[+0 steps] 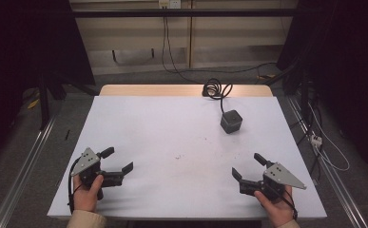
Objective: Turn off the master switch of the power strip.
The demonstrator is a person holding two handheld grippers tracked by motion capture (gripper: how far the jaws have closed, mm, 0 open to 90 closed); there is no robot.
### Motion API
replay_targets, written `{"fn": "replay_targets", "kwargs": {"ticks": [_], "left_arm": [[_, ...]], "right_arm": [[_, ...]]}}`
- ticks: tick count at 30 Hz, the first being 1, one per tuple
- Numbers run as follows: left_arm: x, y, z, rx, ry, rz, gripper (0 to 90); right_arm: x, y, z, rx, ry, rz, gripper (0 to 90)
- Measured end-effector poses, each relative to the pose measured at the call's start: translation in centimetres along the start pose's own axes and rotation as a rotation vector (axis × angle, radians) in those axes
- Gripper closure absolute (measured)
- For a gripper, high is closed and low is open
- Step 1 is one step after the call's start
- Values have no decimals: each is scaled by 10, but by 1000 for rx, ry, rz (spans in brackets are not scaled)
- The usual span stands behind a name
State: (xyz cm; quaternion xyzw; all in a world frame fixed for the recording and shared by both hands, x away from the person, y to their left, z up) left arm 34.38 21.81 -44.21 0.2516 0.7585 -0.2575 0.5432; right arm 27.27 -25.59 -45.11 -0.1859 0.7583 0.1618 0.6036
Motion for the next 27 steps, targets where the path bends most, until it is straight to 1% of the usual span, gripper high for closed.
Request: {"fn": "replay_targets", "kwargs": {"ticks": [1, 4, 9, 14, 16, 19, 22, 27], "left_arm": [[0, -1, 0, 2, -2, -4, 26], [-1, -1, 0, 4, -2, 13, 26], [-1, -2, 0, 9, -10, 19, 26], [-1, -2, -1, 4, -12, 22, 26], [0, -1, -2, 10, -14, 13, 26], [-1, -1, -3, 12, -19, 13, 26], [-2, -1, -5, 18, -33, 19, 26], [-1, 0, -6, 17, -31, 16, 26]], "right_arm": [[0, 0, 1, -1, 2, -1, 56], [-2, 0, 4, 1, 5, -17, 56], [-4, 0, 8, -1, 13, -19, 54], [-9, -2, 18, 1, 27, -31, 52], [-10, -2, 23, -4, 38, -28, 51], [-11, -4, 30, -2, 46, -34, 51], [-13, -4, 36, 1, 48, -33, 52], [-16, -8, 44, 10, 45, -33, 56]]}}
Point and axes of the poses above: each handheld gripper's, and its own axes: z roughly forward along the jaws, x roughly out of its underside, y roughly to its left, the point moved 2 cm from there along z, roughly forward along the jaws, and after that the axes turned 3 degrees about -x, right-handed, at the moved point
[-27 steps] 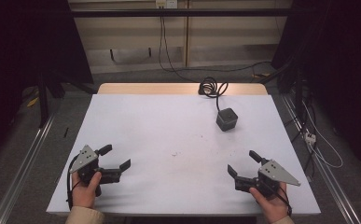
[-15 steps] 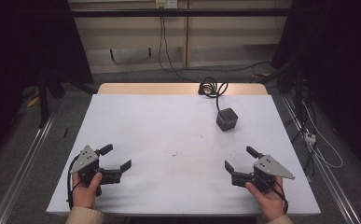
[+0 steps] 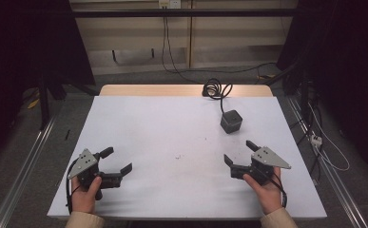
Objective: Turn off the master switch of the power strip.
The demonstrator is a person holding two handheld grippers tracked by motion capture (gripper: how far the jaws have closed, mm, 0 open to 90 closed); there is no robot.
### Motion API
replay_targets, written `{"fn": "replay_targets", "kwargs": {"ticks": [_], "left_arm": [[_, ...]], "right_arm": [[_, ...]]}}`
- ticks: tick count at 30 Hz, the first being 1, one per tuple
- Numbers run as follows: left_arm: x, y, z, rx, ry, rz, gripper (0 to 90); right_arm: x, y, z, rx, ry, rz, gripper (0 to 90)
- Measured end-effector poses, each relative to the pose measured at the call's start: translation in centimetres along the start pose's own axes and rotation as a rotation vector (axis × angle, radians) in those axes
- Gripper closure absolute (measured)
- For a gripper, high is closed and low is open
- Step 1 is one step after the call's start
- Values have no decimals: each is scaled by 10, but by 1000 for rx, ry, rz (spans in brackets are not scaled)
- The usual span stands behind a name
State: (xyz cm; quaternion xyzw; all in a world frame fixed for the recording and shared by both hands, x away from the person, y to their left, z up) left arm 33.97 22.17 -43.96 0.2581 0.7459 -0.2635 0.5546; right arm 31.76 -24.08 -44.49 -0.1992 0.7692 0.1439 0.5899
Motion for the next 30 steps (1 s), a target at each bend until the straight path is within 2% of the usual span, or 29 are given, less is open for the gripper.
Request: {"fn": "replay_targets", "kwargs": {"ticks": [3, 8, 13, 30], "left_arm": [[0, 0, 0, 0, -1, -2, 26], [0, -2, 0, 8, -2, 4, 26], [0, -2, 0, 9, 0, 7, 26], [-1, -2, 0, 8, -2, 5, 27]], "right_arm": [[-1, -3, 4, -1, 6, 0, 58], [-6, -10, 8, 24, 3, 19, 76], [-6, -17, 12, 40, 28, 20, 80], [-15, -29, 33, 41, 60, 28, 90]]}}
Point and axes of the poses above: each handheld gripper's, and its own axes: z roughly forward along the jaws, x roughly out of its underside, y roughly to its left, the point moved 2 cm from there along z, roughly forward along the jaws, and after that the axes turned 3 degrees about -x, right-handed, at the moved point
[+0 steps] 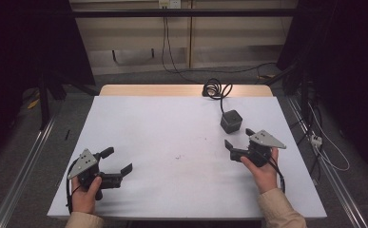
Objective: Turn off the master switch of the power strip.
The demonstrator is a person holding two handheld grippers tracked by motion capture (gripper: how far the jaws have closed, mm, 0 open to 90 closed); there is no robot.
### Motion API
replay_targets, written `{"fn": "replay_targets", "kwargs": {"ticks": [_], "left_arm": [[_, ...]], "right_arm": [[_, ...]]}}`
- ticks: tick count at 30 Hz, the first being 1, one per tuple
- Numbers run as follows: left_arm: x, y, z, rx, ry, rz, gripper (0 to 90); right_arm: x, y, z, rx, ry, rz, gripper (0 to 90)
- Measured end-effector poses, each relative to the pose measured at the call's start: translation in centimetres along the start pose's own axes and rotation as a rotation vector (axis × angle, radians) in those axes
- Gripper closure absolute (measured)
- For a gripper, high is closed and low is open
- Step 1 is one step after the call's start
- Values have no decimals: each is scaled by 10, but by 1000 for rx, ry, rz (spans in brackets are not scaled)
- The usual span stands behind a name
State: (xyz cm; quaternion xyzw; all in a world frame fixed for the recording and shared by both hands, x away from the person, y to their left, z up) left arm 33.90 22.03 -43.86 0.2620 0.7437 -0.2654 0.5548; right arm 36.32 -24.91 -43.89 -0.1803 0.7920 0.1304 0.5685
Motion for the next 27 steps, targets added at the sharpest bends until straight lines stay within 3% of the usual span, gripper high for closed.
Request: {"fn": "replay_targets", "kwargs": {"ticks": [7, 16, 27], "left_arm": [[0, -1, 0, 8, -2, 0, 26], [0, 0, 0, 9, 2, 9, 27], [0, 0, 0, 12, 2, 15, 27]], "right_arm": [[-7, -7, 7, -1, -11, 52, 97], [-14, -11, 14, 12, 4, 27, 105], [-18, -18, 21, 16, -6, 43, 137]]}}
Point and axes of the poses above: each handheld gripper's, and its own axes: z roughly forward along the jaws, x roughly out of its underside, y roughly to its left, the point moved 2 cm from there along z, roughly forward along the jaws, and after that the axes turned 3 degrees about -x, right-handed, at the moved point
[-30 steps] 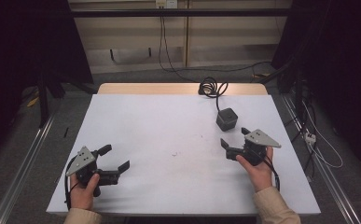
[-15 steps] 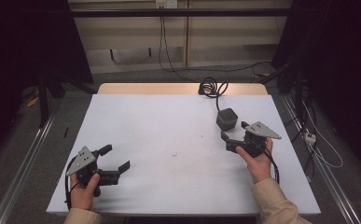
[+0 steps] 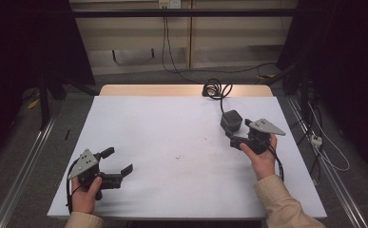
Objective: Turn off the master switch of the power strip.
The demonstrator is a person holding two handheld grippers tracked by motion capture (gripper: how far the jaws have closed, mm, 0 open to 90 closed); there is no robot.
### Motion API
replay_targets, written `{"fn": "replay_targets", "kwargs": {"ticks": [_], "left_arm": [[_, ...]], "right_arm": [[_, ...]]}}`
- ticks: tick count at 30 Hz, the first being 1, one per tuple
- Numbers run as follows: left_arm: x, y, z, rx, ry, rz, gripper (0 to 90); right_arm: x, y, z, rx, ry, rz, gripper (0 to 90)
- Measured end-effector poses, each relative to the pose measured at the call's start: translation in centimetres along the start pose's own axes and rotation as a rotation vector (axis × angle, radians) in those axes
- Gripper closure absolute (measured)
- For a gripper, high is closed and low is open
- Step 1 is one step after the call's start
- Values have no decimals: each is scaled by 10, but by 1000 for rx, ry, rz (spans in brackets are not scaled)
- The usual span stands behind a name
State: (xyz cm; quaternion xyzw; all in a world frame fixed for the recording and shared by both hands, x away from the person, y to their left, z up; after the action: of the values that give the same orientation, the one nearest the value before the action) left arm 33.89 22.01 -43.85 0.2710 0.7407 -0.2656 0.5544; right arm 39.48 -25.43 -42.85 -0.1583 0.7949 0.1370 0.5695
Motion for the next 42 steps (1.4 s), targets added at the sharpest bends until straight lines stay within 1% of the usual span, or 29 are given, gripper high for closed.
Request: {"fn": "replay_targets", "kwargs": {"ticks": [2, 4, 7, 10, 17, 19, 23, 28, 34, 38, 42], "left_arm": [[0, 0, 0, 0, -1, 0, 27], [0, 0, 0, 1, -1, 0, 26], [0, 0, 0, 3, -2, -1, 26], [0, 1, 0, 5, -8, -16, 26], [0, 1, -1, 3, -7, -6, 26], [0, 1, 0, 3, -6, -11, 26], [0, 1, 0, 3, -6, -6, 27], [0, 0, 0, 3, -5, -9, 26], [0, 0, 0, 5, -4, -11, 26], [0, 0, 0, 4, -6, -8, 27], [0, 0, 0, 4, -5, -9, 26]], "right_arm": [[0, -2, 1, 5, 5, -2, 136], [0, -4, 2, -1, 10, 11, 138], [-2, -4, 4, -1, 15, -2, 147], [-5, -5, 5, 1, 11, -11, 155], [-9, -6, 10, 1, 17, -19, 169], [-10, -7, 11, 3, 19, -21, 170], [-12, -10, 13, 5, 26, -14, 170], [-13, -13, 17, 9, 32, -11, 174], [-14, -16, 20, 8, 36, -9, 208], [-16, -17, 22, 0, 38, -17, 236], [-19, -17, 23, -2, 34, -11, 256]]}}
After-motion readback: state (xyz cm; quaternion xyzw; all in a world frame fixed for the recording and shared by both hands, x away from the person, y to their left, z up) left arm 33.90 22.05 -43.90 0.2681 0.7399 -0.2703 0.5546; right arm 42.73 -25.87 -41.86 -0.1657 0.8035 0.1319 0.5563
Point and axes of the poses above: each handheld gripper's, and its own axes: z roughly forward along the jaws, x roughly out of its underside, y roughly to its left, the point moved 2 cm from there along z, roughly forward along the jaws, and after that the axes turned 3 degrees about -x, right-handed, at the moved point
